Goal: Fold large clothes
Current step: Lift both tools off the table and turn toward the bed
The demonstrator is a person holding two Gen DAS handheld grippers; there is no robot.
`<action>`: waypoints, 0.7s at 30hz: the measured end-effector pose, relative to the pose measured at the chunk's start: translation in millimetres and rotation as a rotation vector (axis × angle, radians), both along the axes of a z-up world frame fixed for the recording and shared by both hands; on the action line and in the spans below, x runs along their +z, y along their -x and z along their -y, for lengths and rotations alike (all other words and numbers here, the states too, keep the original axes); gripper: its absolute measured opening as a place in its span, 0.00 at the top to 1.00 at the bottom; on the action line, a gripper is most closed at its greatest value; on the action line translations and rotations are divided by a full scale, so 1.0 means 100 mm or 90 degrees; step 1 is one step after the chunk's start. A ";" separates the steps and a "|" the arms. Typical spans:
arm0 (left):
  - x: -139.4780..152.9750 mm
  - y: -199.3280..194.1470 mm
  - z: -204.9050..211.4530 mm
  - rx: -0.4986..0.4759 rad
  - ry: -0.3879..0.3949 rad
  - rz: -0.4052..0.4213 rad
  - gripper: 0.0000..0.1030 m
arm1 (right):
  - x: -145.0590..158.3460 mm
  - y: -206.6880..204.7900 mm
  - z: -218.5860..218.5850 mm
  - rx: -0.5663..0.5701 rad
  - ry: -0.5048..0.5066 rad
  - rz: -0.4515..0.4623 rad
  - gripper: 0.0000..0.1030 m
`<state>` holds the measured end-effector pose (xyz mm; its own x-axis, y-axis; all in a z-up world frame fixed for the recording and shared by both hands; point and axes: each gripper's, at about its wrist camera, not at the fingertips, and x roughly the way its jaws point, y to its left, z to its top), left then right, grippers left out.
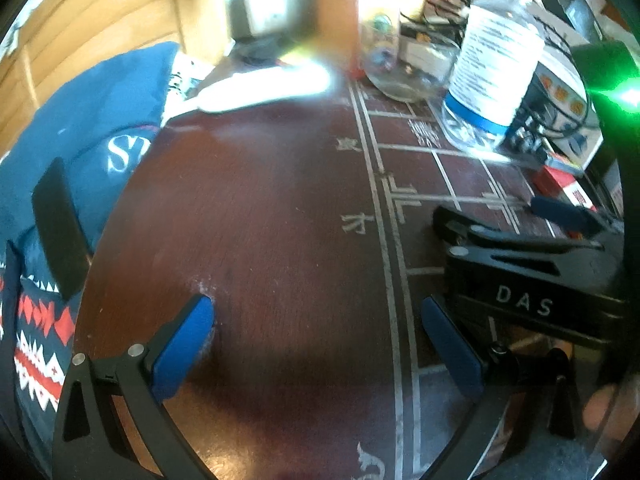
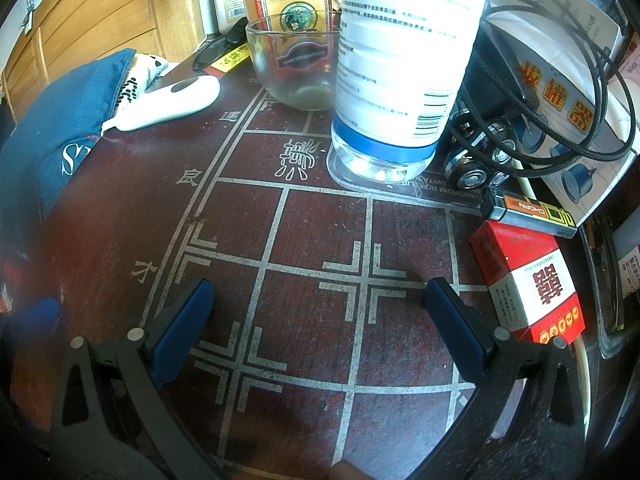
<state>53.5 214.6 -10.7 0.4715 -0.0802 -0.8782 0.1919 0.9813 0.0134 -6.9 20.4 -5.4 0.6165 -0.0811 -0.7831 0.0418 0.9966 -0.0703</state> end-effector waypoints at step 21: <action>1.07 1.66 -1.09 0.097 0.020 0.096 0.00 | 1.17 0.78 -0.85 0.236 0.055 0.170 0.00</action>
